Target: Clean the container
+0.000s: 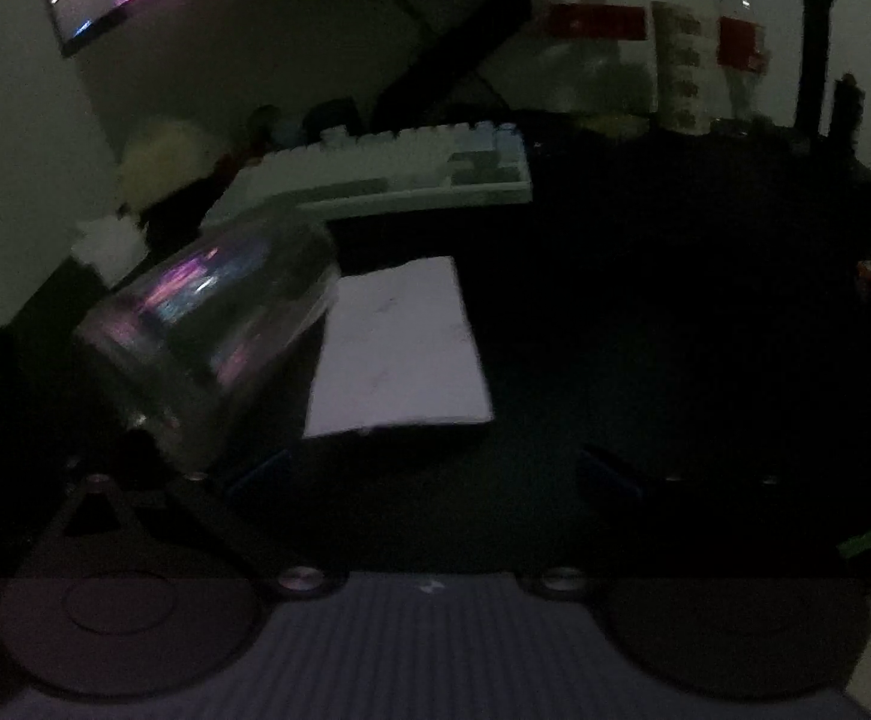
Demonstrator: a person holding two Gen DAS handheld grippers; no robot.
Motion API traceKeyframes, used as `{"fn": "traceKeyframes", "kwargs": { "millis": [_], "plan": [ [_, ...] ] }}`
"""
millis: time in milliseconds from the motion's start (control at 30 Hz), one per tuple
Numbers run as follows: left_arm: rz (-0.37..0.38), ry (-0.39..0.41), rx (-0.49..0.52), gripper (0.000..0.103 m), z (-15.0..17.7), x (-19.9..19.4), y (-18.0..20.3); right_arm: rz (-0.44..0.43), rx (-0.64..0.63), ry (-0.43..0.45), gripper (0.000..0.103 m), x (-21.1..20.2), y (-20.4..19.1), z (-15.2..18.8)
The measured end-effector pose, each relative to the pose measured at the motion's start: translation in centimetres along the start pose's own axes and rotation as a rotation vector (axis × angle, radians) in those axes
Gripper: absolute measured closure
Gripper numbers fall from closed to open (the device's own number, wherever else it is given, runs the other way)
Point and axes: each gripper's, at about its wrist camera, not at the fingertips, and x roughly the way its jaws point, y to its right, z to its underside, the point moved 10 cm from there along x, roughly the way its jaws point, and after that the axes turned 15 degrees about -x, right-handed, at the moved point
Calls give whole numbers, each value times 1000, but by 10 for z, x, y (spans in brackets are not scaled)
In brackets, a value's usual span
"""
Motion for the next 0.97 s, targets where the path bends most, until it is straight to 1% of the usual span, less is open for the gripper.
{"fn": "traceKeyframes", "kwargs": {
  "millis": [33, 100, 200, 300, 467, 733, 967],
  "plan": [
    [-5, -20, -11, 0, 1, 4, -2, 0, 8, 2, 0, 0, -2, 1],
    [-3, -33, -5, 0, 3, 7, -1, 0, 18, -3, 0, 1, -7, 2],
    [-29, -14, 19, 0, 3, 5, -1, 7, 17, -4, 0, 5, -7, 2],
    [-22, -20, 19, 0, 3, 3, -1, 11, 19, -7, 0, 7, -4, 2],
    [-25, -8, 2, 0, -1, -1, -2, 10, 10, 2, 0, 5, -3, 0],
    [-23, -13, -2, 0, -2, -1, -5, 13, -18, 18, 0, 2, -9, -2],
    [-29, -37, 12, 0, 2, 0, -3, -1, -44, 23, 0, 3, -11, -3]
  ]
}}
